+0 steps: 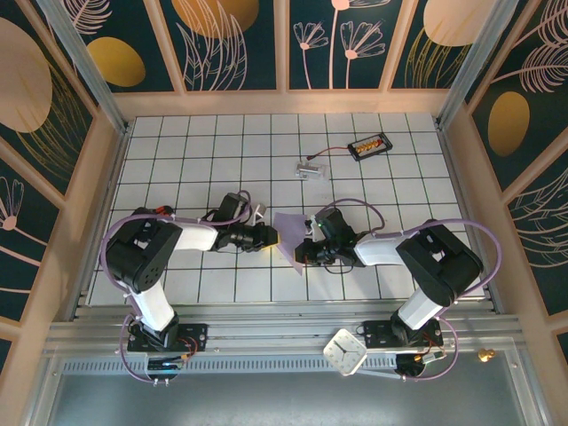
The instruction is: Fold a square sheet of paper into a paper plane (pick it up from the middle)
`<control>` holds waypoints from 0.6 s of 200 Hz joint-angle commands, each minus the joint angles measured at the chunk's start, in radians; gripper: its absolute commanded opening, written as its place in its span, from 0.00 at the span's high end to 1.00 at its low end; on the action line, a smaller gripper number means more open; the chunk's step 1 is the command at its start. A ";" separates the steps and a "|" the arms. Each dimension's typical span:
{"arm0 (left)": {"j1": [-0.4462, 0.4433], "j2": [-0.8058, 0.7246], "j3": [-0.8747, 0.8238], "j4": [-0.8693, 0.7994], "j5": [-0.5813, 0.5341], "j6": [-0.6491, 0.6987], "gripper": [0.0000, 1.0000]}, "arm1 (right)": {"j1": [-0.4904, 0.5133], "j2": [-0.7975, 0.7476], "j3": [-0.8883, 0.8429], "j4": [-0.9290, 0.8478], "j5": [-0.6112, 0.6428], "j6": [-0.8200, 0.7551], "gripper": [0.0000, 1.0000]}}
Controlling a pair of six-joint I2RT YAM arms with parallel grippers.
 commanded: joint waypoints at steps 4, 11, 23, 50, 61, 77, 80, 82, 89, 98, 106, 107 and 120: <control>-0.003 0.023 0.032 -0.008 0.017 0.035 0.78 | -0.012 0.017 -0.019 -0.012 0.025 0.003 1.00; -0.003 0.023 0.036 -0.015 0.012 0.044 0.79 | -0.012 0.018 -0.019 -0.012 0.025 0.002 1.00; -0.003 0.023 0.041 -0.023 0.004 0.054 0.81 | -0.011 0.017 -0.019 -0.012 0.025 0.002 1.00; -0.003 0.021 0.041 -0.026 -0.005 0.060 0.85 | -0.016 0.016 -0.016 -0.019 0.022 -0.003 1.00; -0.003 0.020 0.041 -0.027 -0.008 0.063 0.88 | -0.018 0.012 -0.013 -0.024 0.022 -0.007 1.00; -0.003 0.013 0.036 -0.024 -0.015 0.057 0.92 | -0.024 0.006 0.000 -0.033 0.018 -0.019 1.00; -0.003 0.011 0.035 -0.022 -0.017 0.054 0.93 | -0.025 0.005 0.003 -0.035 0.018 -0.022 1.00; -0.003 0.010 0.035 -0.020 -0.017 0.052 0.94 | -0.026 0.003 0.005 -0.036 0.017 -0.025 1.00; -0.003 0.001 0.030 -0.012 -0.022 0.042 0.97 | -0.029 -0.004 0.017 -0.046 0.017 -0.036 1.00; -0.003 -0.014 0.023 -0.005 -0.034 0.026 1.00 | -0.029 -0.019 0.037 -0.065 0.023 -0.057 1.00; -0.003 -0.033 0.016 -0.004 -0.053 0.010 1.00 | -0.030 -0.037 0.056 -0.084 0.032 -0.082 0.97; -0.002 -0.036 0.016 -0.004 -0.057 0.006 1.00 | -0.029 -0.040 0.059 -0.087 0.032 -0.086 0.97; -0.003 -0.080 -0.001 0.002 -0.096 -0.035 1.00 | -0.021 -0.078 0.092 -0.128 0.070 -0.128 0.91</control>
